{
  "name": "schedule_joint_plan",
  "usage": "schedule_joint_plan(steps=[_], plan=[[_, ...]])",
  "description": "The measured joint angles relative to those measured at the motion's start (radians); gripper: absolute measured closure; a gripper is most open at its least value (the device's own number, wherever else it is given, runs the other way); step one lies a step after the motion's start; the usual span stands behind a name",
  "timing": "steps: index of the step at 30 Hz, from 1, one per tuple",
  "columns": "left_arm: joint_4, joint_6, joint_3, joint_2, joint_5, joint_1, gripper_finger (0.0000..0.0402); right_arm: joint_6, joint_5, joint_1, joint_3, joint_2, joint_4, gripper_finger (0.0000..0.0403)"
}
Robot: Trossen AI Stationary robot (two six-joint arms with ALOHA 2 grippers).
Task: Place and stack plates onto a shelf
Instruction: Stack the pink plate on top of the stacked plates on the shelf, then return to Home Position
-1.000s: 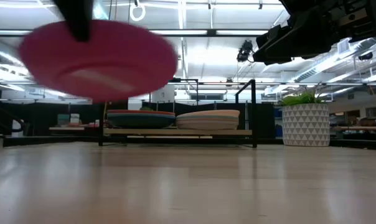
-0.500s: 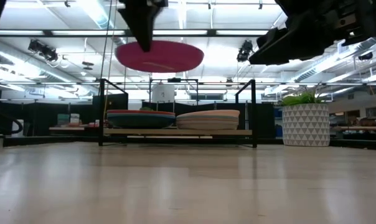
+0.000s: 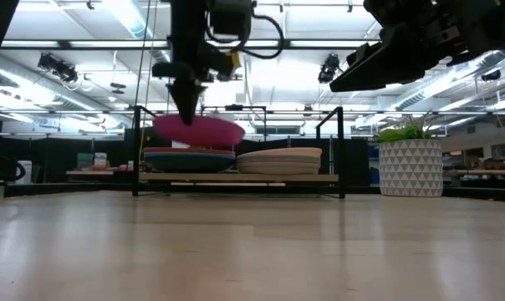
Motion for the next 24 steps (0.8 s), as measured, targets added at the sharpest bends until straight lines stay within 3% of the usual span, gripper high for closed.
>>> schedule_joint_plan(steps=[3, 12, 17, 24], plan=[[0.102, 0.074, -0.050, -0.002, 0.041, 0.052, 0.0387, 0.012, 0.000, 0.000, 0.000, 0.000, 0.000, 0.0281], [0.128, 0.118, -0.126, -0.001, 0.059, 0.144, 0.0368, 0.039, 0.039, 0.000, 0.000, 0.000, 0.009, 0.0281], [0.148, 0.105, -0.129, -0.020, 0.123, 0.144, 0.0339, 0.050, 0.087, 0.000, 0.000, 0.000, 0.008, 0.0281], [0.186, 0.064, -0.132, -0.155, 0.159, 0.115, 0.0295, 0.054, 0.090, 0.000, -0.010, -0.032, 0.029, 0.0282]])
